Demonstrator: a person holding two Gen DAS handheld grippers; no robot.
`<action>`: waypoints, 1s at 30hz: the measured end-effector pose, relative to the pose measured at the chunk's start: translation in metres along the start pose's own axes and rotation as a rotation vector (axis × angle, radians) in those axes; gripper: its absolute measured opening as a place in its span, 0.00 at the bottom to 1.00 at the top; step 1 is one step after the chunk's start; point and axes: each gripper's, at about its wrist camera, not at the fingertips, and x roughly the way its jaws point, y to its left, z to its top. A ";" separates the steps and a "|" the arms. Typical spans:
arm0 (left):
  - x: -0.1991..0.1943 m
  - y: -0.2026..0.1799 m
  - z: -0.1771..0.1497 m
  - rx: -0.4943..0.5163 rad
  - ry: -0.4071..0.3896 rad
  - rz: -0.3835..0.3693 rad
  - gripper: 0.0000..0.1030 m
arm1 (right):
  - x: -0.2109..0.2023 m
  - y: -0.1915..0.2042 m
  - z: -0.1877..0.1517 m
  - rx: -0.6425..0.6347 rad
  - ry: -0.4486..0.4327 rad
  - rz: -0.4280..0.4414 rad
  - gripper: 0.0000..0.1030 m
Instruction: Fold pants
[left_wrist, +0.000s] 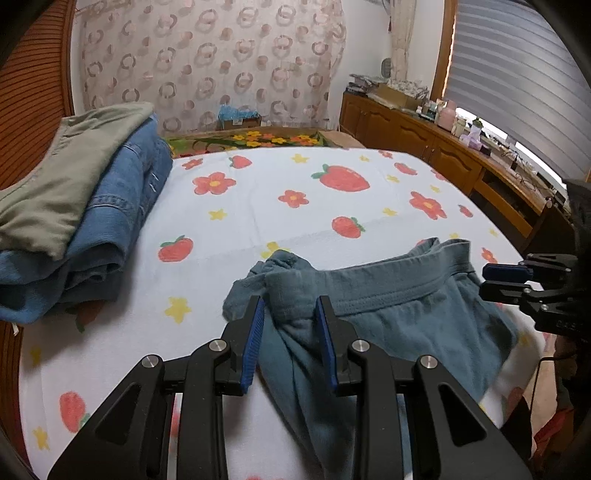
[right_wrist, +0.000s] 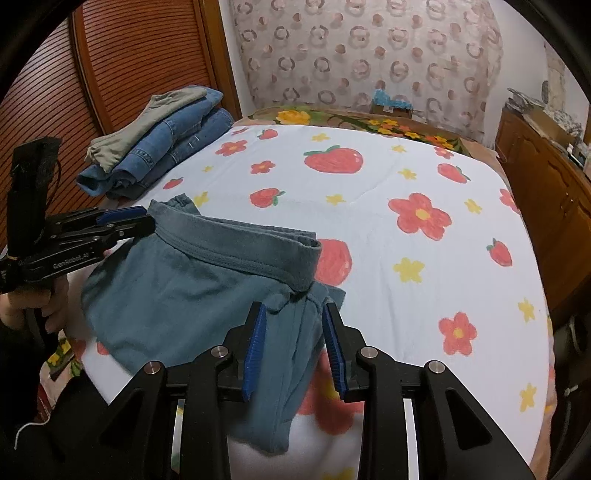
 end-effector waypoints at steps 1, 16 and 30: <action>-0.007 0.002 -0.003 -0.007 -0.010 -0.007 0.29 | -0.002 0.000 -0.001 0.003 -0.002 0.003 0.32; -0.060 -0.020 -0.061 0.017 -0.031 -0.118 0.29 | -0.028 0.007 -0.039 0.039 -0.013 0.032 0.32; -0.066 -0.025 -0.073 0.018 -0.027 -0.153 0.08 | -0.025 0.006 -0.055 0.049 -0.011 0.068 0.12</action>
